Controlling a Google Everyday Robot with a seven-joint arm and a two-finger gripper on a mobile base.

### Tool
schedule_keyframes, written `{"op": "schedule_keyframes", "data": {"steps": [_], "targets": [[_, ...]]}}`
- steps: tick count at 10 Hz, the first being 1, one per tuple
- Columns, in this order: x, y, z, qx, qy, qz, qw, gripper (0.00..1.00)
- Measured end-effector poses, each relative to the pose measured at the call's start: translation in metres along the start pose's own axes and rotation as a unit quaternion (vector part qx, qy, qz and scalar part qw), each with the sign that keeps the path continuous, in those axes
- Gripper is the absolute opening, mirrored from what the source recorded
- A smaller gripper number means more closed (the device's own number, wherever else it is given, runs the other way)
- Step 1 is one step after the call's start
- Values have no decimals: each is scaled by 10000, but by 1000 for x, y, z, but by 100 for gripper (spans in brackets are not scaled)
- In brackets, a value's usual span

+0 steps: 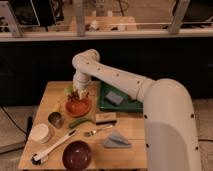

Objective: Place grapes in red bowl

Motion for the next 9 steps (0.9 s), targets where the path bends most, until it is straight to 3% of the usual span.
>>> {"op": "schedule_keyframes", "data": {"steps": [3,9], "targets": [[-7,-1,4,-22,-341,-338,9988,0],[-22,-3,18,-5,-1141,-773,9905,0]]}}
